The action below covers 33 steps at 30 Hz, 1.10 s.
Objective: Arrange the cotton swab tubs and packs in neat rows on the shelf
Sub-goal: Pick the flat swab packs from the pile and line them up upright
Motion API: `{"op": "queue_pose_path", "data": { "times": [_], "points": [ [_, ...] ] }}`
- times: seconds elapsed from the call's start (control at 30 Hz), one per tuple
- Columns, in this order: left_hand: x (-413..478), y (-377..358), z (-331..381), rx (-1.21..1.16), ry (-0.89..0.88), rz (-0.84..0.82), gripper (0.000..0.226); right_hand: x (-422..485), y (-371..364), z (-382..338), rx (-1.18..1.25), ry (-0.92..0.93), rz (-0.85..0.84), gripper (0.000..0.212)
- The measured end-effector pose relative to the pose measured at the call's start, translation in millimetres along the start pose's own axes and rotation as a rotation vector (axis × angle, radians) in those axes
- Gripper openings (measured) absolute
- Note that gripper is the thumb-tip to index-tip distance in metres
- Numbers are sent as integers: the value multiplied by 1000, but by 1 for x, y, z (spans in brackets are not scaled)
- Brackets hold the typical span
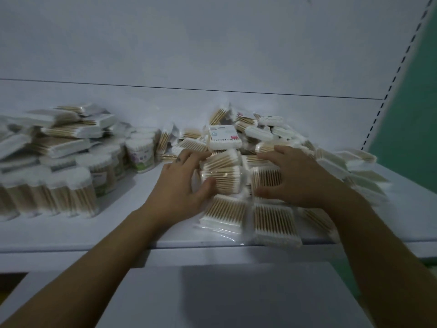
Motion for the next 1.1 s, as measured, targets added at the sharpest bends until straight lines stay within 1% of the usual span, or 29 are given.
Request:
{"op": "queue_pose_path", "data": {
  "times": [0.07, 0.17, 0.27, 0.33, 0.4, 0.5, 0.6, 0.63, 0.67, 0.73, 0.83, 0.93, 1.03, 1.1],
  "points": [
    [-1, 0, -4, 8, 11, 36, 54, -1, -5, 2, 18, -5, -20, 93],
    [-2, -1, -3, 48, -6, 50, 57, 1, -14, -2, -29, 45, 3, 88],
    [-2, -4, 1, 58, -30, -42, 71, 3, -19, -3, -32, 58, 36, 78],
    [-2, -7, 2, 41, -35, -115, 74, 3, -18, 0, -24, 33, 91, 70],
    [-1, -6, 2, -24, -12, -121, 66, 4, -16, 3, -5, 3, 159, 62],
    [-2, -2, 0, -101, -3, -92, 53, 6, -15, 7, 70, -7, 223, 55],
    [-2, 5, -1, -166, -25, 19, 28, 8, -8, 10, 161, 2, 318, 46],
    [-2, 8, -2, -189, -9, 69, 24, 10, -7, 11, 186, 3, 347, 45],
    [-1, 11, -2, -202, 7, 111, 25, 12, -6, 11, 202, 6, 365, 45],
    [0, 13, -4, -185, 9, 162, 24, 16, -6, 12, 189, 6, 357, 47],
    [1, 15, -8, -175, -41, 226, 18, 20, -8, 14, 161, 17, 355, 48],
    [0, 17, -12, -131, -77, 154, 19, 21, -5, 13, 129, 41, 349, 47],
    [-1, 17, -13, -98, -72, 83, 21, 24, -8, 7, -22, 77, 204, 54],
    [-1, 15, -11, -160, -52, 63, 24, 25, -10, 0, -102, 90, 124, 64]
  ]
}}
Point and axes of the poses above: each hand's wrist, its own x-axis towards the middle knuckle, its own y-axis out of the back of the hand, z = x × y, the point moved 1 cm from there along x, towards the middle knuckle, and after that the axes turned 14 degrees about y, right-handed, at the moved point
